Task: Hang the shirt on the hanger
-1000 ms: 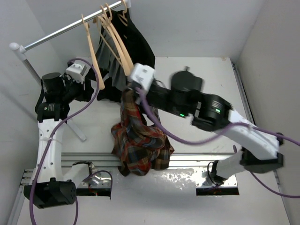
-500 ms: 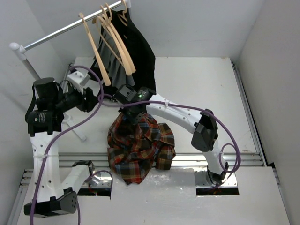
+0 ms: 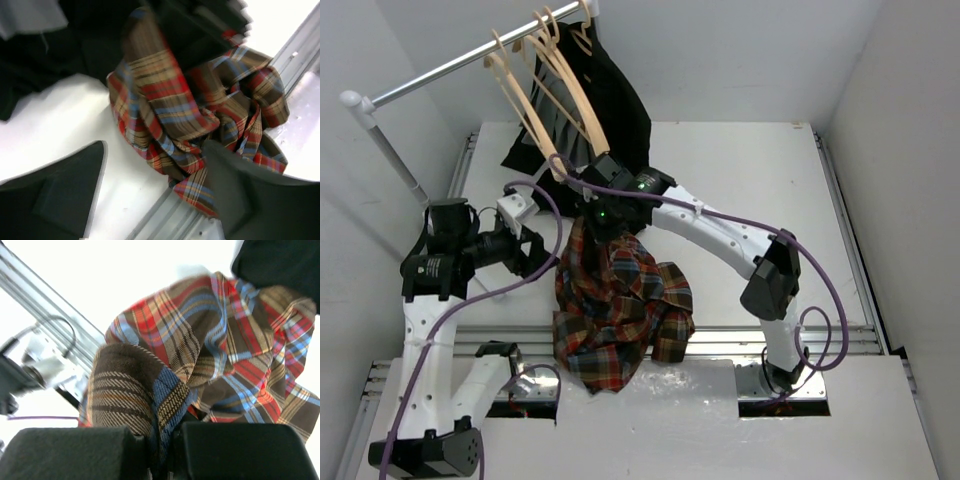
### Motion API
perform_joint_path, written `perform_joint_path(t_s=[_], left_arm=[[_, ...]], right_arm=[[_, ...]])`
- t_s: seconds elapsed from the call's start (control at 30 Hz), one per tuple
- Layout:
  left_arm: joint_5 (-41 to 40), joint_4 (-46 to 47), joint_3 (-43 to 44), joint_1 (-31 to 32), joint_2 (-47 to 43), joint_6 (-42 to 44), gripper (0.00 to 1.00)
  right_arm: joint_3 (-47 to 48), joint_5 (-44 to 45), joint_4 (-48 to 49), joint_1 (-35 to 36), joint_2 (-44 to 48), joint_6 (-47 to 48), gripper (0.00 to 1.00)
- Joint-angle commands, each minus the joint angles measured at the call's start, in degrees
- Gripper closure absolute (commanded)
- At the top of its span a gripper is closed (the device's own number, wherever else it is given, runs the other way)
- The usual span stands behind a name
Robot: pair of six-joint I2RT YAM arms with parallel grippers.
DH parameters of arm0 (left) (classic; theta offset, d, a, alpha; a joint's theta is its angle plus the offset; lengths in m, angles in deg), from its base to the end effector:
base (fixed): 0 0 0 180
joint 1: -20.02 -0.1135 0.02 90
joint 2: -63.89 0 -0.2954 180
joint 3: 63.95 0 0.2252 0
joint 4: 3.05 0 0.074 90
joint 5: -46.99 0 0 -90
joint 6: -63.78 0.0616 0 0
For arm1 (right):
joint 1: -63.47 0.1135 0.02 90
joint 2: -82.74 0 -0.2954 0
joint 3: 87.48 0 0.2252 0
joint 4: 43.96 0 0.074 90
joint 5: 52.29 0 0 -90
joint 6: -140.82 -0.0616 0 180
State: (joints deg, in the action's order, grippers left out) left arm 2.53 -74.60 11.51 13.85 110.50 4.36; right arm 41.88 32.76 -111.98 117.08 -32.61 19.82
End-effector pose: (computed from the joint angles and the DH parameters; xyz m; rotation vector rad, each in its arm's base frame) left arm 0.1046 -0.0329 0.3574 0.8120 1.9488 -0.5405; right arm 0.2594 0.3610 0.3254 -0.5571 2.5964 0.6654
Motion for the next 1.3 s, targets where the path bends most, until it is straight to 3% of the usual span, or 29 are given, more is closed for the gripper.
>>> perform_joint_path(t_s=[0.0, 0.1, 0.4, 0.6, 0.7, 0.77, 0.9, 0.97, 1.07, 1.2, 1.27], left_arm=[[4.99, 6.24, -1.03, 1.69, -2.4, -1.83, 0.16], [3.42, 10.81, -2.43, 3.44, -3.37, -5.26, 0.12], [-18.44, 20.67, -7.79, 17.85, 2.08, -18.36, 0.09], [-26.18, 25.94, -9.73, 20.05, 4.45, -22.41, 0.09], [-26.65, 27.7, -11.05, 20.76, 7.61, -25.39, 0.22], [-24.98, 28.14, -11.05, 20.76, 10.07, -25.93, 0.39], [-26.02, 28.41, -10.7, 20.68, 9.82, -25.41, 1.0], [-28.65, 26.75, -10.27, 20.59, 8.59, -23.66, 1.0], [-35.22, 23.41, -8.43, 18.4, 5.26, -14.11, 1.0], [-35.7, 23.84, -4.12, 4.46, -0.37, -0.99, 1.0], [-37.71, 23.32, 0.62, 4.07, 1.54, 5.4, 1.0]], right_arm=[[2.37, 0.55, 5.47, -0.6, 3.47, -4.23, 1.0], [2.73, 1.61, 8.0, -1.74, 2.85, -7.48, 1.0], [-0.26, 6.79, 15.31, -2.54, 5.4, -13.03, 1.0], [-2.72, 8.03, 15.93, -2.54, 7.07, -13.2, 1.0], [-3.87, 7.15, 16.89, -2.45, 7.42, -13.64, 1.0], [-4.39, 7.06, 16.54, -2.36, 7.68, -13.38, 1.0], [-6.24, 8.11, 15.49, -2.45, 9.17, -11.98, 1.0], [-8.77, 8.55, 15.84, -2.45, 11.19, -10.49, 1.0], [-13.33, 10.65, 15.66, -2.54, 15.48, -5.33, 1.0], [-22.3, 8.84, 15.58, -2.63, 22.95, 9.67, 1.0], [-22.42, 4.98, 11.57, -2.45, 25.86, 15.42, 1.0]])
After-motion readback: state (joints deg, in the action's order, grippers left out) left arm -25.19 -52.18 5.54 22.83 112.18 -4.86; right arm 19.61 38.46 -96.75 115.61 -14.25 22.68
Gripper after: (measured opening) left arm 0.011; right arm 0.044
